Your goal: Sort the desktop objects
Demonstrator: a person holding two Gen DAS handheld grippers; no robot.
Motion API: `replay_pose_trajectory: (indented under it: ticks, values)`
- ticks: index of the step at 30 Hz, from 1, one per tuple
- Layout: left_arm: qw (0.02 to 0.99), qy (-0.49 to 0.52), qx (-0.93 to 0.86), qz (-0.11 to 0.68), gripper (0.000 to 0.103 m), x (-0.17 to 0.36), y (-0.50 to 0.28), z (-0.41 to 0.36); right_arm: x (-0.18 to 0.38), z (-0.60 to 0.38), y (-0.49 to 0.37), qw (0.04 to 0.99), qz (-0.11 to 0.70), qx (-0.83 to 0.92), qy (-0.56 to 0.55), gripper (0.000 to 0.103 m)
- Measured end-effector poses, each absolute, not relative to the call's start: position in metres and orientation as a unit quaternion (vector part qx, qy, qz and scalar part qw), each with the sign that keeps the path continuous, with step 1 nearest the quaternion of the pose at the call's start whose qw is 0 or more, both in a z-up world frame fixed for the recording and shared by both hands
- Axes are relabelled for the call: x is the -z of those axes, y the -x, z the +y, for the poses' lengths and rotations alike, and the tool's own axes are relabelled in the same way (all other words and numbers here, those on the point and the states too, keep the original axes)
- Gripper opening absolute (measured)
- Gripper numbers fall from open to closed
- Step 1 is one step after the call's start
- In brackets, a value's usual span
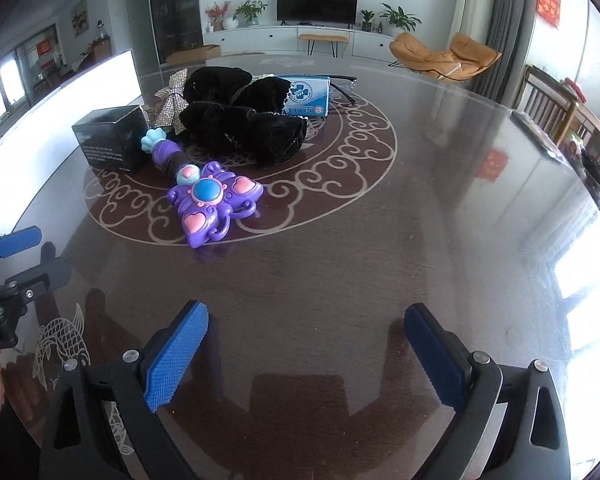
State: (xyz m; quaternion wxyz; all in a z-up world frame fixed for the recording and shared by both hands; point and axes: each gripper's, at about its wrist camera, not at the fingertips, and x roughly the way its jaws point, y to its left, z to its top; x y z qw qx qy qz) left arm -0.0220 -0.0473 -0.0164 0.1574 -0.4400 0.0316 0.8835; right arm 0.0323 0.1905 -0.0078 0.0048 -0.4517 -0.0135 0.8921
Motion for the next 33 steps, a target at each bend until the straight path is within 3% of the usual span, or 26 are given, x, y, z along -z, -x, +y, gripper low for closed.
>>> replay_pose_trajectory:
  ticks: [9,33]
  values:
    - [0.125,0.45,-0.882,0.066,0.103,0.022,0.063,-0.034,0.013,0.188,-0.017,0.015,-0.001,-0.891,0.454,0.103]
    - [0.127,0.451,-0.881,0.064,0.103,0.022,0.064,-0.035,0.014,0.184,-0.023,0.016,-0.002,-0.891,0.453,0.103]
